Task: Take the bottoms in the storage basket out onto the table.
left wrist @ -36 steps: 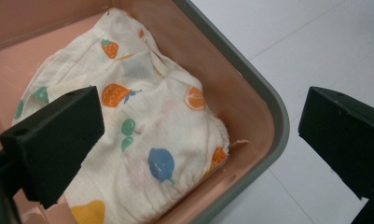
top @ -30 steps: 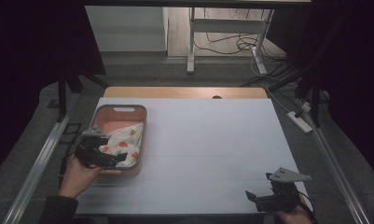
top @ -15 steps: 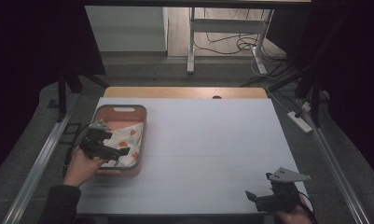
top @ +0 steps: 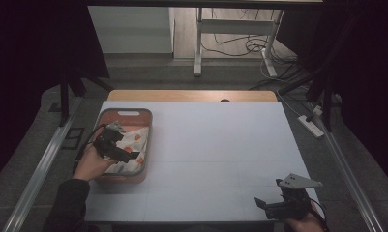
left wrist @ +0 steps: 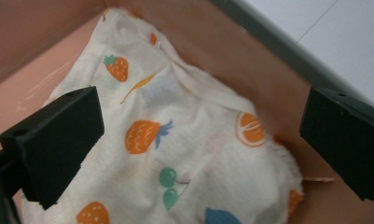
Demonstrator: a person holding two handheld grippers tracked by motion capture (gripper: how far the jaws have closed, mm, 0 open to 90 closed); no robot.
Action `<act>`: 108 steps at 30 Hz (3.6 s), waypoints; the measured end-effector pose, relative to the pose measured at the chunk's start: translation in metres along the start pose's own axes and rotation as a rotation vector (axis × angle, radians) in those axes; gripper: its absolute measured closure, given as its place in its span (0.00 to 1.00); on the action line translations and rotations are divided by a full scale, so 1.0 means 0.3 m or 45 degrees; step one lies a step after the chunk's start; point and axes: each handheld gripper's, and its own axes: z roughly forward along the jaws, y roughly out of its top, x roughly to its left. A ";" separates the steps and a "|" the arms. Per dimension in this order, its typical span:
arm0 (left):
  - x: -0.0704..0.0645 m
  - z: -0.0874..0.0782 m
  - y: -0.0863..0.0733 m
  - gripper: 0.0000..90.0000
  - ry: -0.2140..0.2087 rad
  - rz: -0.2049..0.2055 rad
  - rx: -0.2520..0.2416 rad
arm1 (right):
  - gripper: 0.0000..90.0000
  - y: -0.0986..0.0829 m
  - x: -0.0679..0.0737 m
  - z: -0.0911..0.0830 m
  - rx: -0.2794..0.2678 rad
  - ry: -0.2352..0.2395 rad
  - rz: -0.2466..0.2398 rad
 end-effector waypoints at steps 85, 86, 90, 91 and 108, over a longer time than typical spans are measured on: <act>0.126 0.100 0.040 0.84 0.189 -0.378 0.230 | 0.01 -0.001 -0.001 -0.004 -0.013 0.026 -0.008; 0.130 0.084 0.037 0.84 0.177 -0.387 0.201 | 0.01 -0.001 -0.002 -0.004 -0.014 0.027 -0.006; 0.133 0.056 0.034 0.84 0.146 -0.407 0.134 | 0.01 -0.001 -0.003 -0.005 -0.017 0.030 -0.003; 0.133 0.056 0.034 0.84 0.146 -0.407 0.134 | 0.01 -0.001 -0.003 -0.005 -0.018 0.030 -0.003; 0.102 -0.066 0.057 0.84 0.111 -0.389 -0.089 | 0.01 -0.002 -0.004 -0.008 -0.028 0.029 0.004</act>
